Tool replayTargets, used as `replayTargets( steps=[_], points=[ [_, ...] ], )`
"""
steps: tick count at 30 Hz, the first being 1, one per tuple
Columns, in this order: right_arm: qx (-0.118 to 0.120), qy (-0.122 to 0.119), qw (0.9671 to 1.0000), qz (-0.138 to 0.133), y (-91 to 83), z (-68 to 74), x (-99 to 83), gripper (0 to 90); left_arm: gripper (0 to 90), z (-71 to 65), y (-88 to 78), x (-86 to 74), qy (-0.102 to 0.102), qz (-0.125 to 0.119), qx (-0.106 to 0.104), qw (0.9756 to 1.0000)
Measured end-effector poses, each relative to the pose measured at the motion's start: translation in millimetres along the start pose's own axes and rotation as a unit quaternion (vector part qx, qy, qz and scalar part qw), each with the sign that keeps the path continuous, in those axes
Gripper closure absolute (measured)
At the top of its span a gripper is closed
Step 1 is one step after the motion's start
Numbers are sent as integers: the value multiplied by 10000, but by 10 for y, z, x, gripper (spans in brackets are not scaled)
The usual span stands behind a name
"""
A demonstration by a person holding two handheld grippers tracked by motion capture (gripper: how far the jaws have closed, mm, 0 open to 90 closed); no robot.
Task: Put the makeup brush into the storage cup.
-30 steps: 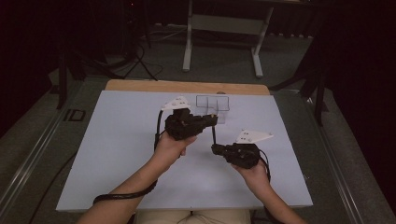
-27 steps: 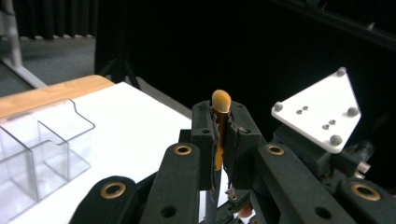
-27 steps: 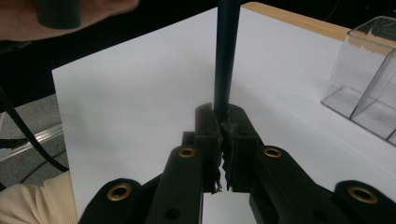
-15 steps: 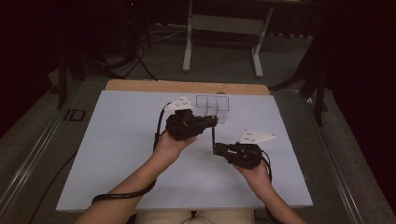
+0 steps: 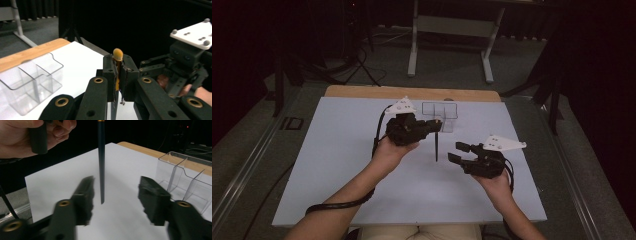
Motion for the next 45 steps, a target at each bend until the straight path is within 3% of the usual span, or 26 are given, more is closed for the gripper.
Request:
replayTargets(
  steps=[6,7,8,9,15,28,32,42,45],
  points=[
    [-165,56,9998,-51,-73,-12,-57,135,853,42,-58,75,124,-33,7,9999],
    [-284,118,9995,-123,-96,-39,-67,137,853,47,-57,84,125,-50,-28,9999],
    [-227,203,9994,-165,-112,-42,-72,134,853,65,-55,89,138,-34,0,9999],
    [-4,396,9985,-390,-173,-39,-74,135,853,85,-49,97,146,-32,28,9999],
    [-191,353,9974,-603,-266,-85,-112,139,853,141,-15,147,250,20,18,9997],
    [-518,221,9966,-603,-347,-212,-152,142,853,344,48,430,501,-56,134,9986],
    [-504,226,9967,-603,-338,-210,-163,143,853,455,89,509,688,-32,337,9971],
    [-432,214,9973,-545,-299,-181,-189,143,852,737,159,731,781,-125,657,9947],
    [-431,227,9973,-545,-301,-190,-193,143,851,825,177,785,698,-148,704,9950]
  ],
)
Point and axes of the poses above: each handheld gripper's, and its own axes: y roughly forward along the jaws, x roughly out of its top, z roughly to its left, the point moved 10 cm from there along y, roughly forward along the jaws, and after that the axes turned 13 degrees about z, right-handed, at the moved point
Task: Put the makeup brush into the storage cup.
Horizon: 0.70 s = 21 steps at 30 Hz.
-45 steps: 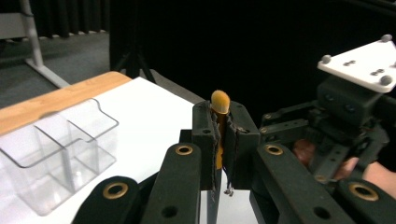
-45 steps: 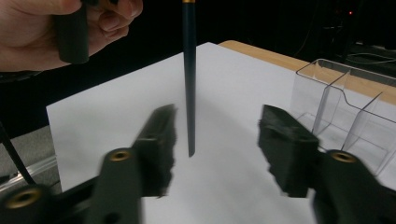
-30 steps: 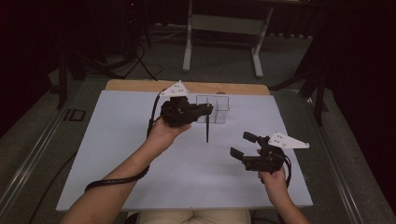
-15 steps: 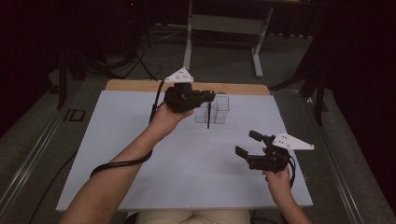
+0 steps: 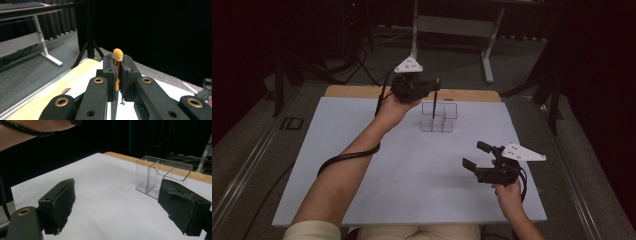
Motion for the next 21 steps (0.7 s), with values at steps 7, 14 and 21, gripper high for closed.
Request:
replayTargets(
  steps=[7,14,21],
  points=[
    [0,-60,10000,38,8,10,-8,143,851,190,85,57,-49,-70,203,9998],
    [25,-73,10000,55,16,16,-20,144,850,348,205,29,-99,-153,404,9990],
    [19,-147,9998,136,40,31,-48,144,850,458,360,-47,-120,-76,546,9984]
  ],
)
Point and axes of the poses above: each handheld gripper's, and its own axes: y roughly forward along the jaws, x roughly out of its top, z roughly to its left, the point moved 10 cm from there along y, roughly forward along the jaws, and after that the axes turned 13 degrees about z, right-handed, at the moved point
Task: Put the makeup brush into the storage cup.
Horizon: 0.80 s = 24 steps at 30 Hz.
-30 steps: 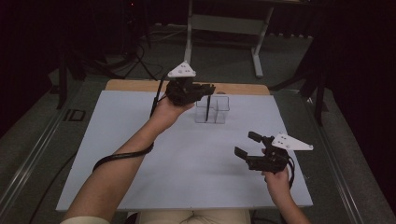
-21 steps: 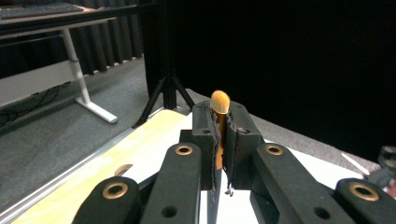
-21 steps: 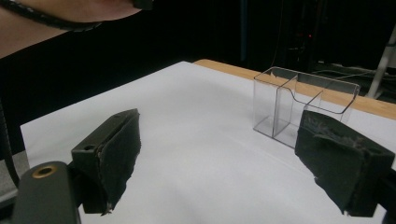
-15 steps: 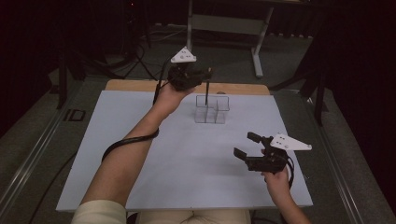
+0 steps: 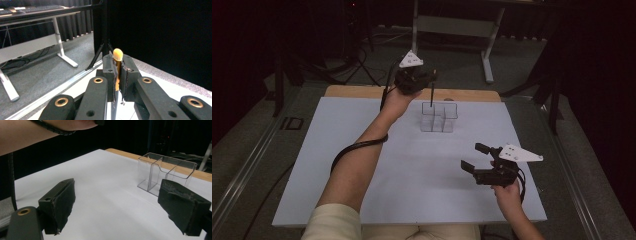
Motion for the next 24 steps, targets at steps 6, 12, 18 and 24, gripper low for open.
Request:
replayTargets(
  steps=[6,12,18,24],
  points=[
    [13,11,10000,20,3,1,-10,144,846,26,117,-79,-18,106,67,9999],
    [1,-5,10000,53,6,3,-20,145,840,90,183,-177,-101,169,207,9996],
    [7,-37,10000,75,19,4,-25,144,625,195,178,-245,-452,215,503,9975],
    [2,9,10000,58,10,-11,-23,145,476,191,82,-267,-668,258,514,9961]
  ],
)
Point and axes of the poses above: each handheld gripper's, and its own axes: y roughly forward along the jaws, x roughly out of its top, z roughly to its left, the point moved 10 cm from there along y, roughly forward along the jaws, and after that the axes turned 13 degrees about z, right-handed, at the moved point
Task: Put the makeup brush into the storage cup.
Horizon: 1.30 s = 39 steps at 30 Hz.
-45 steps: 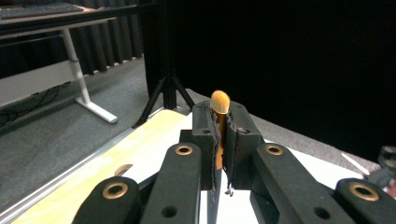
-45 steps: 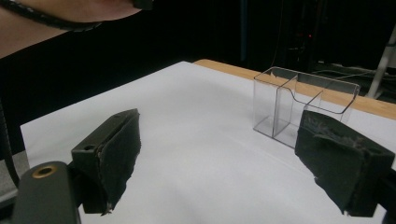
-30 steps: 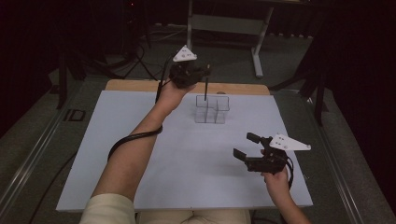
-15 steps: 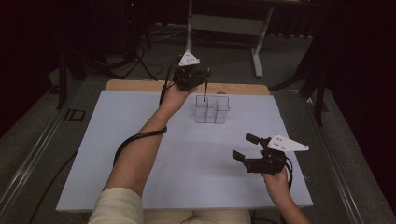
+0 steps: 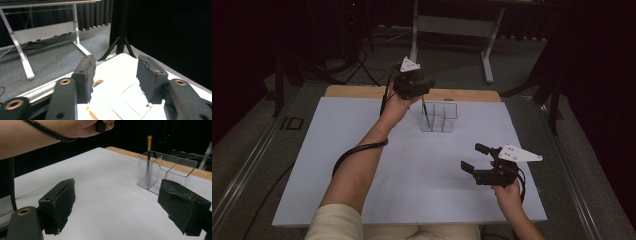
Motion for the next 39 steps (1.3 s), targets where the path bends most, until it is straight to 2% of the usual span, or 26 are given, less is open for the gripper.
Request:
replayTargets(
  steps=[2,5,6,11,13,16,21,23,25,26,30,33,39],
  points=[
    [-2,1,10000,12,1,1,-2,145,432,-11,-35,-19,-119,-23,-72,9999],
    [-4,-8,10000,9,3,6,1,145,355,-44,-73,-66,-180,-7,-152,9997],
    [-4,-10,10000,9,3,7,1,145,355,-66,-91,-79,-213,-21,-235,9995],
    [14,-27,10000,17,9,16,0,145,332,-163,-213,-144,-218,-67,-398,9989],
    [20,-18,10000,6,6,18,5,144,297,-200,-263,-170,-143,-29,-376,9992],
    [14,-12,10000,-4,2,13,10,145,271,-261,-336,-207,-76,4,-451,9990],
    [13,-4,10000,-20,-7,14,15,144,236,-351,-459,-261,-176,-79,-607,9980],
    [16,-9,10000,-24,-5,16,16,144,167,-414,-492,-314,-89,5,-735,9973],
    [24,-6,10000,-10,2,18,12,144,151,-454,-514,-357,31,60,-640,9979],
    [22,-7,10000,-8,4,17,11,144,150,-482,-531,-375,70,72,-690,9976],
    [24,6,10000,-7,3,14,11,144,141,-558,-605,-399,138,-101,-802,9966],
    [22,17,10000,-9,2,12,11,144,19,-610,-630,-427,284,-127,-888,9956],
    [16,9,10000,7,10,16,8,144,19,-693,-690,-501,407,-132,-948,9946]
  ],
)
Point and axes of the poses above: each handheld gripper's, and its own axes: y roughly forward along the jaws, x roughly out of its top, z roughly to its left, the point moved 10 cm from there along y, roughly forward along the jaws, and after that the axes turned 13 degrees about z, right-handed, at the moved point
